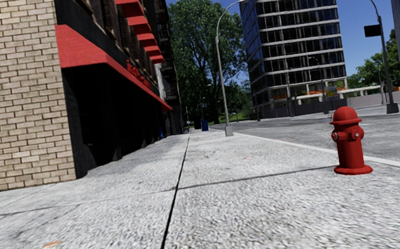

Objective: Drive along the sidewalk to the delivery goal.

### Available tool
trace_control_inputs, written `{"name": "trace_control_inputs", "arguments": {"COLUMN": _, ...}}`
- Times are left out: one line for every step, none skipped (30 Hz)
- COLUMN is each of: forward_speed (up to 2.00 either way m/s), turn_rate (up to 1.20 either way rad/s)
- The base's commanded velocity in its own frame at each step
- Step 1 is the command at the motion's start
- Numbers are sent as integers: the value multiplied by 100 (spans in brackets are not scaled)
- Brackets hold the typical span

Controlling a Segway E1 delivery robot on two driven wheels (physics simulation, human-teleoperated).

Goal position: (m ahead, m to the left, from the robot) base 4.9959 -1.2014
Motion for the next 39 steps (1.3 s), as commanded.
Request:
{"name": "trace_control_inputs", "arguments": {"forward_speed": 200, "turn_rate": 0}}
{"name": "trace_control_inputs", "arguments": {"forward_speed": 200, "turn_rate": 0}}
{"name": "trace_control_inputs", "arguments": {"forward_speed": 200, "turn_rate": 0}}
{"name": "trace_control_inputs", "arguments": {"forward_speed": 200, "turn_rate": 0}}
{"name": "trace_control_inputs", "arguments": {"forward_speed": 200, "turn_rate": 0}}
{"name": "trace_control_inputs", "arguments": {"forward_speed": 200, "turn_rate": 0}}
{"name": "trace_control_inputs", "arguments": {"forward_speed": 200, "turn_rate": 0}}
{"name": "trace_control_inputs", "arguments": {"forward_speed": 200, "turn_rate": 0}}
{"name": "trace_control_inputs", "arguments": {"forward_speed": 200, "turn_rate": 0}}
{"name": "trace_control_inputs", "arguments": {"forward_speed": 200, "turn_rate": 0}}
{"name": "trace_control_inputs", "arguments": {"forward_speed": 200, "turn_rate": 0}}
{"name": "trace_control_inputs", "arguments": {"forward_speed": 200, "turn_rate": -4}}
{"name": "trace_control_inputs", "arguments": {"forward_speed": 200, "turn_rate": -21}}
{"name": "trace_control_inputs", "arguments": {"forward_speed": 200, "turn_rate": -32}}
{"name": "trace_control_inputs", "arguments": {"forward_speed": 197, "turn_rate": -35}}
{"name": "trace_control_inputs", "arguments": {"forward_speed": 197, "turn_rate": -35}}
{"name": "trace_control_inputs", "arguments": {"forward_speed": 187, "turn_rate": -37}}
{"name": "trace_control_inputs", "arguments": {"forward_speed": 178, "turn_rate": -38}}
{"name": "trace_control_inputs", "arguments": {"forward_speed": 172, "turn_rate": -39}}
{"name": "trace_control_inputs", "arguments": {"forward_speed": 172, "turn_rate": -39}}
{"name": "trace_control_inputs", "arguments": {"forward_speed": 171, "turn_rate": -45}}
{"name": "trace_control_inputs", "arguments": {"forward_speed": 170, "turn_rate": -49}}
{"name": "trace_control_inputs", "arguments": {"forward_speed": 166, "turn_rate": -53}}
{"name": "trace_control_inputs", "arguments": {"forward_speed": 162, "turn_rate": -61}}
{"name": "trace_control_inputs", "arguments": {"forward_speed": 162, "turn_rate": -61}}
{"name": "trace_control_inputs", "arguments": {"forward_speed": 154, "turn_rate": -63}}
{"name": "trace_control_inputs", "arguments": {"forward_speed": 151, "turn_rate": -63}}
{"name": "trace_control_inputs", "arguments": {"forward_speed": 150, "turn_rate": -63}}
{"name": "trace_control_inputs", "arguments": {"forward_speed": 149, "turn_rate": -63}}
{"name": "trace_control_inputs", "arguments": {"forward_speed": 149, "turn_rate": -63}}
{"name": "trace_control_inputs", "arguments": {"forward_speed": 149, "turn_rate": -62}}
{"name": "trace_control_inputs", "arguments": {"forward_speed": 149, "turn_rate": -62}}
{"name": "trace_control_inputs", "arguments": {"forward_speed": 149, "turn_rate": -61}}
{"name": "trace_control_inputs", "arguments": {"forward_speed": 149, "turn_rate": -60}}
{"name": "trace_control_inputs", "arguments": {"forward_speed": 149, "turn_rate": -60}}
{"name": "trace_control_inputs", "arguments": {"forward_speed": 149, "turn_rate": -60}}
{"name": "trace_control_inputs", "arguments": {"forward_speed": 149, "turn_rate": -57}}
{"name": "trace_control_inputs", "arguments": {"forward_speed": 149, "turn_rate": -50}}
{"name": "trace_control_inputs", "arguments": {"forward_speed": 149, "turn_rate": -43}}
